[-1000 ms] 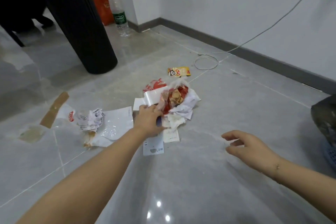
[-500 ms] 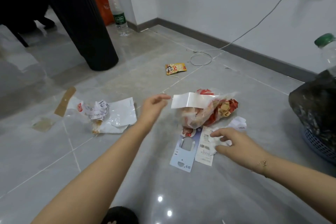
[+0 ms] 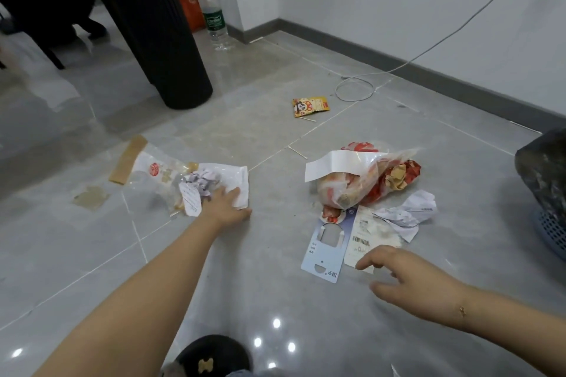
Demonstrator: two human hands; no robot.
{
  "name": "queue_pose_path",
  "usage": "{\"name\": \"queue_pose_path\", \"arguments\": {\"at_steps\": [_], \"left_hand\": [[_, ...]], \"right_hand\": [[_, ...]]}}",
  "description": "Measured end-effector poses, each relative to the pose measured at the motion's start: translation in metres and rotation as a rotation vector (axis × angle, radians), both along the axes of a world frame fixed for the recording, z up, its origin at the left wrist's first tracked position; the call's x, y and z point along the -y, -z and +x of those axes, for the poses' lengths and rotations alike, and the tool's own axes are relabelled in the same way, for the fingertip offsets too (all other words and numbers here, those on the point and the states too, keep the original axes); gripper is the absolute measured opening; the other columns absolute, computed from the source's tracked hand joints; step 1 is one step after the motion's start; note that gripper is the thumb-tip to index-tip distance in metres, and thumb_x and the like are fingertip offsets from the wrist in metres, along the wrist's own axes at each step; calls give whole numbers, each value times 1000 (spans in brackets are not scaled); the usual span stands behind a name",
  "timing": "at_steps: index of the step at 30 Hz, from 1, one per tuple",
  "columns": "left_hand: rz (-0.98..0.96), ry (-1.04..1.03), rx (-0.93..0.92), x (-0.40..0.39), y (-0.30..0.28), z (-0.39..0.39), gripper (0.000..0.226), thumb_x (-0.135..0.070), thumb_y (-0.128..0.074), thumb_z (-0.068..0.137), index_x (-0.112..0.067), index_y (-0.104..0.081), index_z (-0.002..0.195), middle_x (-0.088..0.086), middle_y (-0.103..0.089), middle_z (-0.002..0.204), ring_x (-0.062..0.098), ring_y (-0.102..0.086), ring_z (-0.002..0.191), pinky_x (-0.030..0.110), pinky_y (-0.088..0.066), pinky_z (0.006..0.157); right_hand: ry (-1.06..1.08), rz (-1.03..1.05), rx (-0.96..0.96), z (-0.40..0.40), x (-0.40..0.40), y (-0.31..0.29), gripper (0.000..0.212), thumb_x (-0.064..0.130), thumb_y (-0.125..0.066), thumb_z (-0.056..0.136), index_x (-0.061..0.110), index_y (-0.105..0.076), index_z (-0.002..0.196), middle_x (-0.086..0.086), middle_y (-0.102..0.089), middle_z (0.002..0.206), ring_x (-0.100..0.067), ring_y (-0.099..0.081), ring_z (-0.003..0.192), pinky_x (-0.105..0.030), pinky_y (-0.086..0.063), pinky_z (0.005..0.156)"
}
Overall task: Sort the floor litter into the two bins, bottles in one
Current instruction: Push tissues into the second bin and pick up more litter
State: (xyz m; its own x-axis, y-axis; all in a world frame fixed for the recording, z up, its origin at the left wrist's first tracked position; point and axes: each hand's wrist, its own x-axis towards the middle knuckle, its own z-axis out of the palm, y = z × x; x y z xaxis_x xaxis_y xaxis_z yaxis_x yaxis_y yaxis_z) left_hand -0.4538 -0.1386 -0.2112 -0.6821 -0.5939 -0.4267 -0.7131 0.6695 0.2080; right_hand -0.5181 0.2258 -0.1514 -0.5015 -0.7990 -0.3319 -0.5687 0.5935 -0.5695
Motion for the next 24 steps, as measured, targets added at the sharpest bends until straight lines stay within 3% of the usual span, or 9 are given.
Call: {"name": "queue_pose_path", "arguments": {"at_steps": [2, 4, 6, 9, 13, 18, 24], "left_hand": [[-1, 70, 12, -17, -4, 3, 86, -71, -39, 76, -32, -22, 151, 4, -9, 161, 33, -7, 147, 39, -5, 118], [17, 129, -20, -39, -9, 7, 88, -68, -32, 71, -29, -25, 151, 4, -13, 160, 29, -10, 147, 37, -5, 117], [56, 227, -43, -66, -9, 7, 83, -65, -35, 77, -27, -26, 150, 4, -16, 160, 25, -13, 147, 34, -7, 116], [77, 308, -72, -101, -10, 7, 87, -63, -30, 71, -26, -27, 150, 4, -18, 159, 23, -15, 147, 34, -9, 116], [99, 381, -79, -136, -5, 6, 76, -60, -36, 80, -27, -28, 149, 5, -19, 159, 28, -17, 145, 34, -11, 115], [90, 441, -36, -163, -7, 19, 87, -64, -31, 71, -27, -28, 149, 5, -21, 158, 31, -20, 143, 38, -15, 116], [137, 593, -94, -203, -12, 27, 64, -47, -51, 92, -26, -30, 149, 2, -23, 157, 24, -22, 143, 31, -14, 116]], "right_hand": [[-65, 32, -55, 2, -8, 1, 34, 27, -53, 89, 35, -51, 122, 24, -43, 114, 4, -41, 114, -6, -30, 93], [-150, 84, -79, 6, -12, 3, 34, 26, -51, 89, 33, -53, 122, 21, -42, 109, 1, -41, 113, -11, -32, 95], [-170, 157, -55, 15, -21, 6, 31, 23, -53, 86, 29, -59, 116, 16, -44, 100, -6, -47, 105, -18, -39, 90], [-144, 187, -24, 25, -21, 15, 24, 18, -56, 81, 23, -63, 103, 13, -43, 83, -13, -47, 88, -25, -41, 77], [-262, 260, -69, 31, -31, 23, 30, 24, -64, 82, 22, -54, 110, 0, -52, 106, -21, -50, 98, -27, -36, 73], [-533, 371, -61, 40, -44, 35, 44, 18, -67, 80, 23, -47, 119, -4, -48, 119, -26, -49, 108, -35, -42, 77], [-509, 290, -106, 62, -57, 52, 20, 18, -64, 84, 13, -58, 103, -9, -54, 111, -30, -52, 103, -33, -30, 68]]}}
